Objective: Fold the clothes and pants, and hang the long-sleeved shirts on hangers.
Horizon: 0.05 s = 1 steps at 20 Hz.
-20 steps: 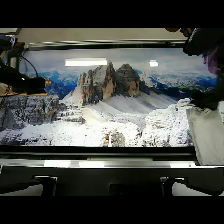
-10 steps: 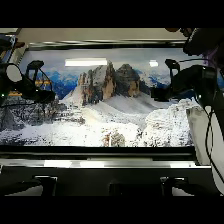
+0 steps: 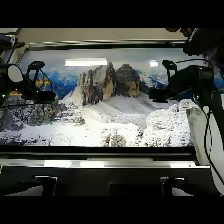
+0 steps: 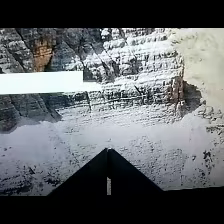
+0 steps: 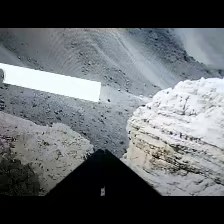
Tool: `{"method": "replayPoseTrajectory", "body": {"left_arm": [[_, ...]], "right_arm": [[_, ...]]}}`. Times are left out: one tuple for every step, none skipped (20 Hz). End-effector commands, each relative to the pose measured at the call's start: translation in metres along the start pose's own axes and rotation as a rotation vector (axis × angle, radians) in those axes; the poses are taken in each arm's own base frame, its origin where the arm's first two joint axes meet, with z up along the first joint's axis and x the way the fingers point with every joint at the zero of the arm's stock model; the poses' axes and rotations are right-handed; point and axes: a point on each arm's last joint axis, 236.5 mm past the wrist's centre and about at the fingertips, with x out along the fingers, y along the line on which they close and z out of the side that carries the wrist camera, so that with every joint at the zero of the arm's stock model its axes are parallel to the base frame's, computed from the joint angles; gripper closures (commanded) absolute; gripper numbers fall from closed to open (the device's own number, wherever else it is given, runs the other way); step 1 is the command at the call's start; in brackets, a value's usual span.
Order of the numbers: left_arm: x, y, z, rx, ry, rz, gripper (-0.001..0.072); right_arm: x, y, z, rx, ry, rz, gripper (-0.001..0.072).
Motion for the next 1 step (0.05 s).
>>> {"method": "replayPoseTrajectory", "body": {"left_arm": [[0.0004, 0.0, -0.0001, 0.001, 0.001, 0.001, 0.0689]], "right_arm": [[-0.0005, 0.0004, 0.0006, -0.002, -0.003, 0.0, 0.0674]]}}
